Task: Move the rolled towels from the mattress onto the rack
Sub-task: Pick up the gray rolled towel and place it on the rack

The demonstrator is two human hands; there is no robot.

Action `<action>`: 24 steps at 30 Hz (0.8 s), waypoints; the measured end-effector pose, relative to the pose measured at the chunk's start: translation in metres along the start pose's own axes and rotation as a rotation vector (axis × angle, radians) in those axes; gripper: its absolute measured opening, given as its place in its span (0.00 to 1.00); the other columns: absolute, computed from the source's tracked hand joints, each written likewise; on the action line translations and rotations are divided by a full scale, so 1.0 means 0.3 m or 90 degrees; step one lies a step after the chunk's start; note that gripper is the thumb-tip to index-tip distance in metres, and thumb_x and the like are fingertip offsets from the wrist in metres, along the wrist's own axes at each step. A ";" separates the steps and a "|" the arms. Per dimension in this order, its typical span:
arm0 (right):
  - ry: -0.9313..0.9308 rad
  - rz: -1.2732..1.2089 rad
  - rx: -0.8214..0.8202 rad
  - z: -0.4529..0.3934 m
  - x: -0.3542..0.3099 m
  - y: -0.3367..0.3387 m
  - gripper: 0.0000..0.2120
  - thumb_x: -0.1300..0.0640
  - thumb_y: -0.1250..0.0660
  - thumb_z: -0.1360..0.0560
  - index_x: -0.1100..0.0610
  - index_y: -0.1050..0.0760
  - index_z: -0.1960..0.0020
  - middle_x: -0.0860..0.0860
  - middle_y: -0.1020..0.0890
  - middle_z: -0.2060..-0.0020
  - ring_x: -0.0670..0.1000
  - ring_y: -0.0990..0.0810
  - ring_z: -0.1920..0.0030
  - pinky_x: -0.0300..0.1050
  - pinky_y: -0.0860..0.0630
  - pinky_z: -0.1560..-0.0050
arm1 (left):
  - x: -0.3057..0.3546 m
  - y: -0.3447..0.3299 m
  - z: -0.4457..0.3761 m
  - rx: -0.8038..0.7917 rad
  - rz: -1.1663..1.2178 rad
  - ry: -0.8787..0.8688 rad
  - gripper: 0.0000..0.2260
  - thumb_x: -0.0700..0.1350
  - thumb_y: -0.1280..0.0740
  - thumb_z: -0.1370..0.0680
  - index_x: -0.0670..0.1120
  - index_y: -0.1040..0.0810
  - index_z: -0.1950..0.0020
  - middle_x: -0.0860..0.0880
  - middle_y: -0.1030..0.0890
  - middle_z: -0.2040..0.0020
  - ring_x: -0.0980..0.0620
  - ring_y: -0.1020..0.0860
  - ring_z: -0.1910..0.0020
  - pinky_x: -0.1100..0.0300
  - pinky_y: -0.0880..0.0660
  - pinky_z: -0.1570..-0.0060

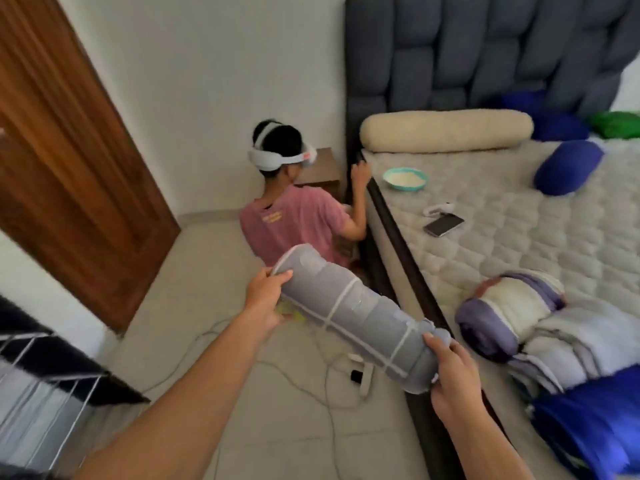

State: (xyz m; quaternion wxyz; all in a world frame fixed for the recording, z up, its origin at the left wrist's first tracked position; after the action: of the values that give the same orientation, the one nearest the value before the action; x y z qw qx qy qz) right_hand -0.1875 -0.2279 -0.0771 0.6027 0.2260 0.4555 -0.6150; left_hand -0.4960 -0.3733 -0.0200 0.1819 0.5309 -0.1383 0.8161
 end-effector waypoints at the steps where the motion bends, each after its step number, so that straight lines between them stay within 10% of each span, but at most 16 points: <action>1: 0.001 0.021 -0.046 0.025 0.029 -0.120 0.07 0.60 0.31 0.27 0.57 0.21 0.48 0.55 0.18 0.51 0.55 0.20 0.52 0.57 0.24 0.46 | 0.006 0.136 0.000 0.035 0.058 0.011 0.03 0.42 0.34 0.23 0.47 0.27 0.51 0.45 0.24 0.45 0.44 0.26 0.46 0.41 0.24 0.53; 13: -0.139 0.213 -0.472 0.663 0.738 -1.275 0.03 0.62 0.35 0.24 0.56 0.27 0.56 0.52 0.21 0.56 0.51 0.23 0.57 0.46 0.29 0.62 | 0.099 1.673 0.304 0.484 0.329 -0.099 0.10 0.41 0.33 0.24 0.51 0.27 0.45 0.47 0.25 0.42 0.45 0.27 0.46 0.42 0.26 0.45; 24: -0.197 0.270 -0.791 1.243 1.026 -1.864 0.06 0.63 0.34 0.25 0.58 0.25 0.48 0.54 0.19 0.50 0.53 0.20 0.50 0.50 0.23 0.56 | 0.227 2.373 0.750 0.839 0.383 -0.347 0.04 0.42 0.34 0.27 0.50 0.26 0.55 0.52 0.24 0.54 0.51 0.26 0.55 0.49 0.27 0.46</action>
State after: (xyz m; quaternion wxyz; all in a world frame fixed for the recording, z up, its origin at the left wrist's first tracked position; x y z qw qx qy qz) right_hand -0.6690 -0.7822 0.0094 0.7870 -0.1686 0.5785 -0.1323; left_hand -0.6535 -1.0949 0.1087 -0.4415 0.6513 0.1981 0.5846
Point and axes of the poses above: each hand's wrist, its own z-axis away from the middle knuckle, its own y-axis out of the back of the hand, x = y × z, the point moved 10 cm from there along -z, towards the middle knuckle
